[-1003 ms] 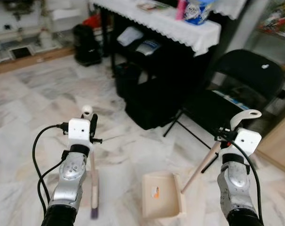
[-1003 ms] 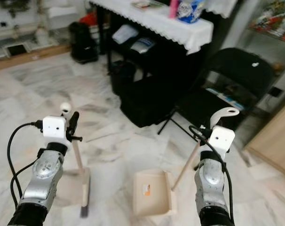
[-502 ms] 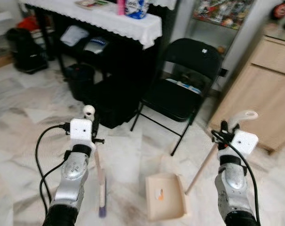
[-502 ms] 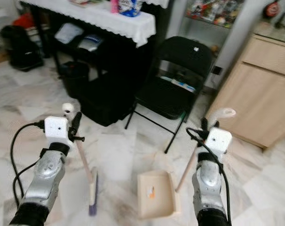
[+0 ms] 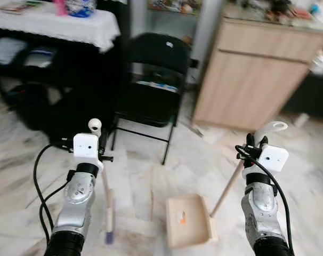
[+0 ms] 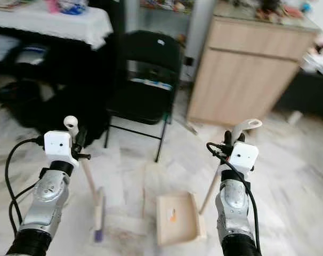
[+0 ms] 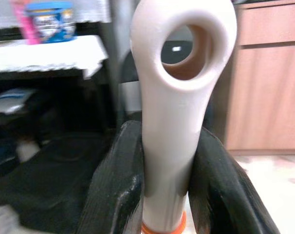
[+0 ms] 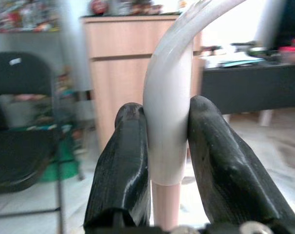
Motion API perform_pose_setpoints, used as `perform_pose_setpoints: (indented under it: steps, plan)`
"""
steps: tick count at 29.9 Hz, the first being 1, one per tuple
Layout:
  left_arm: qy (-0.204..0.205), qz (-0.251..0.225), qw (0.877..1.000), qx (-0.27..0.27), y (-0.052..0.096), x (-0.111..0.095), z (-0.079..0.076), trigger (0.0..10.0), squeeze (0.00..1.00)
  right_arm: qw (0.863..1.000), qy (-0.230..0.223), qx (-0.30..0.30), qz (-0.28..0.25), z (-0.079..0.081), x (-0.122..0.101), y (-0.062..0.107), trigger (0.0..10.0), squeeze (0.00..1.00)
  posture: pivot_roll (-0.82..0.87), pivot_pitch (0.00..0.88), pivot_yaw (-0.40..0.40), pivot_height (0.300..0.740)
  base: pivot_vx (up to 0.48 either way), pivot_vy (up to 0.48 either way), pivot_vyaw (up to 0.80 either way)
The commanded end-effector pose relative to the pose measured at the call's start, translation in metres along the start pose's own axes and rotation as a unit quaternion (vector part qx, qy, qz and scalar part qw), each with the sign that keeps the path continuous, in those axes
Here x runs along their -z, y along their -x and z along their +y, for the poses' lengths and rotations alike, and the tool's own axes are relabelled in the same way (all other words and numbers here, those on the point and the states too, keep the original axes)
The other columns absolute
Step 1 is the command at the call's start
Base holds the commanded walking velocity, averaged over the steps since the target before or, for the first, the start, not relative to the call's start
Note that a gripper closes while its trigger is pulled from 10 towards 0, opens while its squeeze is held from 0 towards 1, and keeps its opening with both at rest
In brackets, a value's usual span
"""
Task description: Sweep floor
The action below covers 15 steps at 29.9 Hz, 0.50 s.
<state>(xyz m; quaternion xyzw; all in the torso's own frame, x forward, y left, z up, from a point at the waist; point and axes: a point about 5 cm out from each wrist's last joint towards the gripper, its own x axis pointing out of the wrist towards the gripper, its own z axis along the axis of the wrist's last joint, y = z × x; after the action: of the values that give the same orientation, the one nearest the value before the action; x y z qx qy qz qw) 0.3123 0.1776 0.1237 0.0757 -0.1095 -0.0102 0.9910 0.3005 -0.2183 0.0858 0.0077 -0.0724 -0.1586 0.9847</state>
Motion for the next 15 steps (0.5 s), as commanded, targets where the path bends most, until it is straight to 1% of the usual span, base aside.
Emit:
perform_pose_setpoints:
  steps: [1,4,11,15]
  plan:
    - [0.009,-0.02,1.0,0.01,-0.0041,-0.0077,-0.0041,10.0,0.0,1.0,-0.002,-0.005,-0.025,0.0032,-0.0107,-0.0049,10.0,0.0,0.07,0.01,-0.05,0.74,0.0,0.0,-0.8]
    - [0.012,-0.019,1.0,0.016,-0.003,-0.0071,-0.0063,10.0,0.0,1.0,-0.001,-0.004,-0.026,0.0016,-0.0108,-0.0045,10.0,0.0,0.08,0.004,-0.05,0.74,0.0,0.0,-0.8]
    - [0.011,-0.019,1.0,0.018,-0.0035,-0.0071,-0.0058,10.0,0.0,1.0,-0.005,-0.001,-0.028,0.0014,-0.0109,-0.0045,10.0,0.0,0.08,0.0,-0.048,0.74,0.0,0.0,-0.8]
    - [0.011,-0.02,1.0,0.022,-0.0039,-0.0075,-0.0064,10.0,0.0,1.0,-0.002,0.001,-0.031,0.001,-0.0114,-0.0045,10.0,0.0,0.08,0.0,-0.045,0.74,0.0,0.0,0.0]
